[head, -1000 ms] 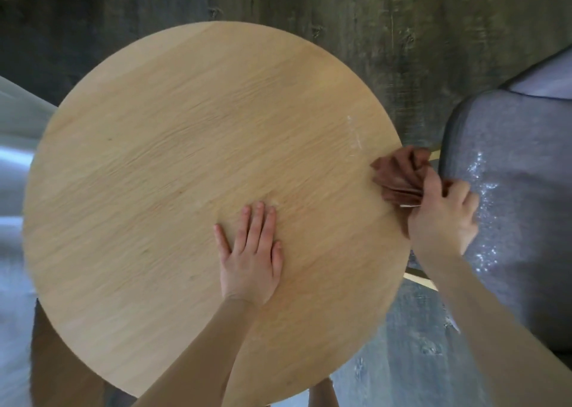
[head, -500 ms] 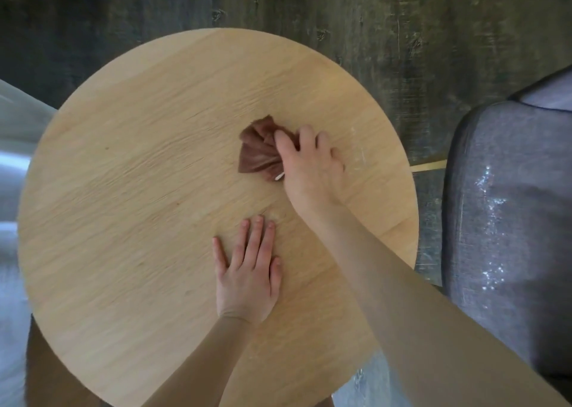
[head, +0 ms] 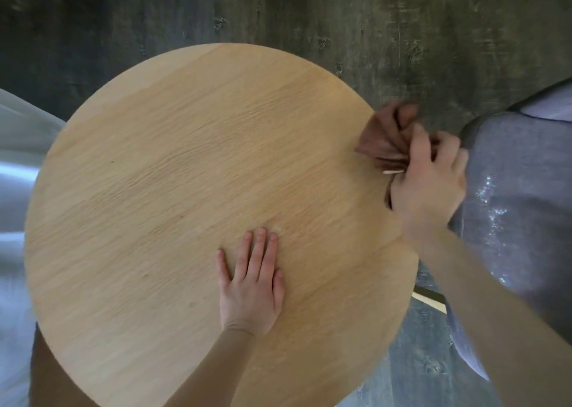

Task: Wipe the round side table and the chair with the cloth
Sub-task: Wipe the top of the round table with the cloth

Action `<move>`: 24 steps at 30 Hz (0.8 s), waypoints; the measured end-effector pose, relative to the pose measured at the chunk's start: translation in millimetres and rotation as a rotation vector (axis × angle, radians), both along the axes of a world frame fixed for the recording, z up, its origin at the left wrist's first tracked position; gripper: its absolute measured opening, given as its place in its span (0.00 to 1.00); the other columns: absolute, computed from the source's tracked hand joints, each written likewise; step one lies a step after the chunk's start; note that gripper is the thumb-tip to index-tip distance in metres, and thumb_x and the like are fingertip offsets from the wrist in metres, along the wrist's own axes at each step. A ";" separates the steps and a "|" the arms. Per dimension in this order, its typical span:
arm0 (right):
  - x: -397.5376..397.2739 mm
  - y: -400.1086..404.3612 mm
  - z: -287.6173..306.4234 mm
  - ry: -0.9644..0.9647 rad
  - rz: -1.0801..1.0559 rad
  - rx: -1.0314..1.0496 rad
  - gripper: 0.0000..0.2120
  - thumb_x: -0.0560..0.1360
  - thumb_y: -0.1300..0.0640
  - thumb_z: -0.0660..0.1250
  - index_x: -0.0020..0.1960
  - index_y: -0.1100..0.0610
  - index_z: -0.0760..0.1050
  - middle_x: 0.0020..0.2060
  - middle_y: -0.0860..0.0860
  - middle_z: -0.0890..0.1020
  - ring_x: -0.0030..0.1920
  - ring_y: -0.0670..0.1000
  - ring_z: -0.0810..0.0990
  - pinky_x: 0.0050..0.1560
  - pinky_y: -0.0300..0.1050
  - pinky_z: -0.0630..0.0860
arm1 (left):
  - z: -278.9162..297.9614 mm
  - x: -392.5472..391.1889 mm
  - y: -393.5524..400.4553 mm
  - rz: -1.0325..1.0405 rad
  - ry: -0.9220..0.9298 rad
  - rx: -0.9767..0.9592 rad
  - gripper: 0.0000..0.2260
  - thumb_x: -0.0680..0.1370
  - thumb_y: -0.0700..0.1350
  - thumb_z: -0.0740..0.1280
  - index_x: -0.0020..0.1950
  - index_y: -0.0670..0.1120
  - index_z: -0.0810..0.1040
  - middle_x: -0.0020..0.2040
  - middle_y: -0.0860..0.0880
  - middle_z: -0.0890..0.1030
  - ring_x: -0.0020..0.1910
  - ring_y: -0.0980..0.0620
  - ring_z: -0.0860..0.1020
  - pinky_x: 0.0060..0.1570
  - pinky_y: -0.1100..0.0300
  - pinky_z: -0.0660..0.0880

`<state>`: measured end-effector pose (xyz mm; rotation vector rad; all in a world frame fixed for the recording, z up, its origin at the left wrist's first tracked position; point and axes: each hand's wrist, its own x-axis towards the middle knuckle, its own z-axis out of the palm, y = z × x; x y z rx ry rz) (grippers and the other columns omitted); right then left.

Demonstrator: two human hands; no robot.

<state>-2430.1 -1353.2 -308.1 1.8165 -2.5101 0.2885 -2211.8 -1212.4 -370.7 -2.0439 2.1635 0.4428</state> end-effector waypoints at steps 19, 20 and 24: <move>-21.4 62.2 8.4 -0.103 -0.287 0.082 0.24 0.68 0.65 0.57 0.64 0.59 0.68 0.57 0.66 0.71 0.56 0.68 0.70 0.44 0.61 0.73 | 0.1 -1.0 -0.9 -0.011 -0.012 -0.038 0.26 0.75 0.51 0.51 0.73 0.46 0.58 0.71 0.46 0.70 0.71 0.49 0.59 0.70 0.43 0.44; -1.0 69.9 10.9 -0.097 -0.179 0.054 0.25 0.65 0.63 0.56 0.63 0.59 0.70 0.55 0.66 0.74 0.52 0.67 0.73 0.41 0.58 0.75 | 0.1 -1.1 -0.9 -0.010 -0.012 -0.041 0.26 0.75 0.51 0.51 0.73 0.46 0.58 0.71 0.46 0.70 0.71 0.49 0.59 0.70 0.43 0.43; 74.6 122.5 -2.4 -0.122 0.232 0.190 0.34 0.54 0.58 0.73 0.60 0.52 0.72 0.47 0.58 0.80 0.41 0.60 0.78 0.37 0.51 0.77 | 0.1 -0.7 -0.5 -0.022 -0.013 -0.056 0.26 0.75 0.51 0.52 0.72 0.46 0.58 0.71 0.45 0.70 0.71 0.48 0.59 0.70 0.44 0.42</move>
